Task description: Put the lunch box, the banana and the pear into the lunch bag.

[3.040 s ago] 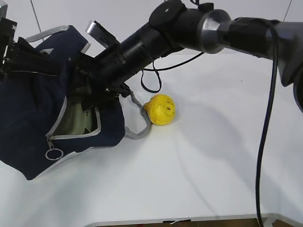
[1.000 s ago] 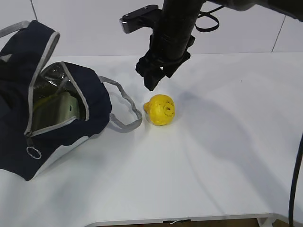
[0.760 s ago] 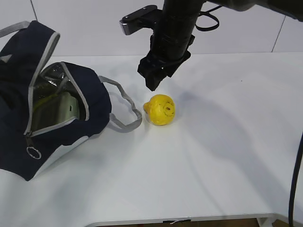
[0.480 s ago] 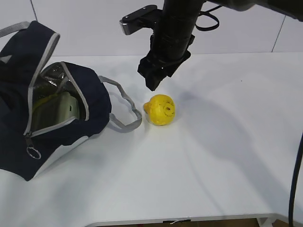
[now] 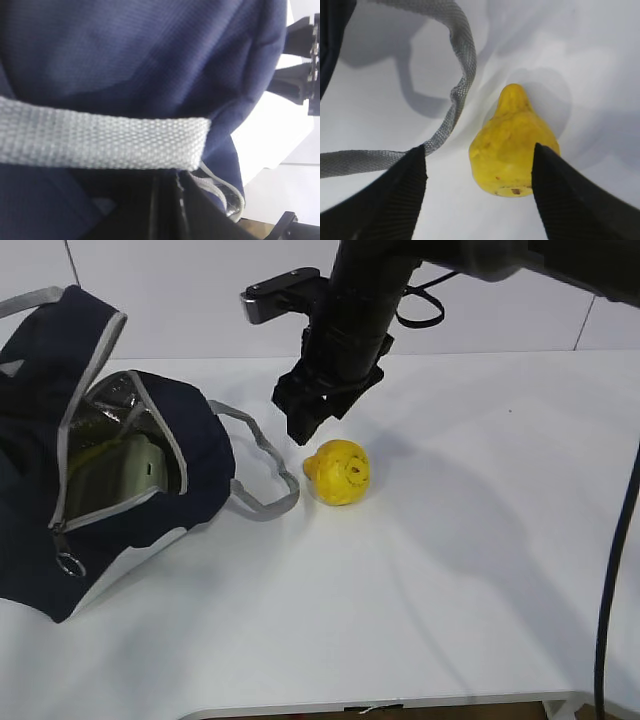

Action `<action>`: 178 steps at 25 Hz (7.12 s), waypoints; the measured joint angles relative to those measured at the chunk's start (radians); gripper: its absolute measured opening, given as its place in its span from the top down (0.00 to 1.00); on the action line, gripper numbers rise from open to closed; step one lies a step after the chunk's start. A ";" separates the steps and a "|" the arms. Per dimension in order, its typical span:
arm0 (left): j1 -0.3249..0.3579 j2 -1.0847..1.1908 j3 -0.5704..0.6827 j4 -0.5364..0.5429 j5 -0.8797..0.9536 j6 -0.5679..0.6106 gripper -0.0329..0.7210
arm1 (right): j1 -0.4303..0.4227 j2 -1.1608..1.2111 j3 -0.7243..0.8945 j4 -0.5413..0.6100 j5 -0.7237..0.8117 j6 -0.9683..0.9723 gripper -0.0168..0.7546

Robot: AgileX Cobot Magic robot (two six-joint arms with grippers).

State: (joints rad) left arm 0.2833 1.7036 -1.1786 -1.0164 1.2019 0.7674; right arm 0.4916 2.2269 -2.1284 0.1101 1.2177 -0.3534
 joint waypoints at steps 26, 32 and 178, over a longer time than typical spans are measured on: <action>0.000 0.000 0.000 0.013 0.000 0.000 0.98 | 0.000 0.070 0.000 -0.159 -0.039 0.157 0.11; 0.000 0.000 0.000 0.013 0.000 -0.001 0.98 | 0.000 0.080 0.000 -0.160 -0.050 0.159 0.11; -0.177 -0.015 0.000 -0.082 -0.004 -0.121 0.98 | 0.077 0.039 -0.210 -0.006 0.052 0.233 0.95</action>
State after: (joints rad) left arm 0.1065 1.6889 -1.1786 -1.0981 1.1978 0.6465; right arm 0.5686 2.2662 -2.3383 0.1042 1.2694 -0.1209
